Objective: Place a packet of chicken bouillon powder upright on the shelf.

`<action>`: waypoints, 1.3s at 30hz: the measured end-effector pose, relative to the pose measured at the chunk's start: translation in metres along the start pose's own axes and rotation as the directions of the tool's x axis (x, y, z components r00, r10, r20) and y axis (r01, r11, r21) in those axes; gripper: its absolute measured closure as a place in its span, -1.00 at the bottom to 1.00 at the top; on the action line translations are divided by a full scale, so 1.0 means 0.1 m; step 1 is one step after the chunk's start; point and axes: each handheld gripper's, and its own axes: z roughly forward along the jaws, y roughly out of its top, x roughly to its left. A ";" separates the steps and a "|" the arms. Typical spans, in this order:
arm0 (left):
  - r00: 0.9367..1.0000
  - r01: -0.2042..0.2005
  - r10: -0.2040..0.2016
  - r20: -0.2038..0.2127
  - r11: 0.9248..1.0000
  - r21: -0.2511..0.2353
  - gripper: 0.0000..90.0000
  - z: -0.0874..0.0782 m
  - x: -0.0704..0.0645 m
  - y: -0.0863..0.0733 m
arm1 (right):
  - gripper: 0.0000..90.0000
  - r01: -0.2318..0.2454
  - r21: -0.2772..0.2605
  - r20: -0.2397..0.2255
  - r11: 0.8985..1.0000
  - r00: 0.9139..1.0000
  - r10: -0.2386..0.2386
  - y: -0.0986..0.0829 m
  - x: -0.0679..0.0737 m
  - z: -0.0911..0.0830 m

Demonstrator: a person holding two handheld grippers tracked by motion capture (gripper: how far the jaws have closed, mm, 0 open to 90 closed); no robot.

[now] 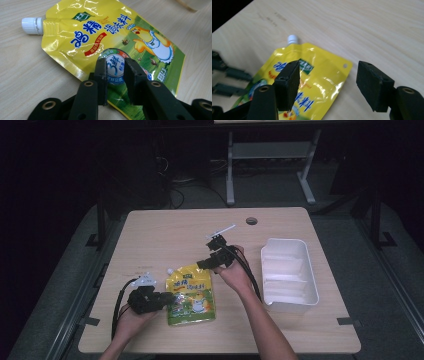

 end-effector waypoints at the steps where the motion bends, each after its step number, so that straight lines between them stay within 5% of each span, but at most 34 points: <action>1: 1.000 0.000 0.000 0.002 1.000 0.002 0.64 0.00 0.00 0.00 | -0.23 -0.015 0.009 -0.004 1.000 1.000 0.016 0.02 -0.02 0.02; 9: 1.000 -0.009 0.009 0.010 0.999 0.036 0.70 0.03 0.02 -0.01 | -0.24 -0.062 0.063 -0.007 0.996 0.998 0.063 0.06 -0.18 0.25; 17: 1.000 -0.013 0.013 0.004 0.999 0.040 0.70 0.05 0.01 -0.02 | -0.15 -0.056 0.147 0.009 0.988 0.998 0.055 0.01 -0.23 0.44; 27: 1.000 -0.010 0.009 0.004 0.999 0.033 0.70 0.07 0.01 -0.03 | 0.11 -0.109 0.161 -0.117 0.981 0.985 0.128 -0.08 -0.27 0.58; 31: 1.000 -0.009 0.009 0.004 0.999 0.033 0.70 0.07 0.02 -0.03 | 0.40 -0.091 0.153 -0.080 0.984 0.991 0.104 -0.10 -0.24 0.57; 35: 1.000 -0.006 0.006 -0.001 0.999 0.032 0.63 0.07 0.03 -0.03 | 0.81 -0.083 0.116 -0.090 0.990 0.992 0.094 -0.09 -0.22 0.47; 39: 1.000 -0.002 0.002 -0.018 0.999 0.033 0.53 0.06 0.03 -0.03 | 0.98 -0.049 0.102 -0.092 0.994 0.994 0.058 -0.07 -0.15 0.40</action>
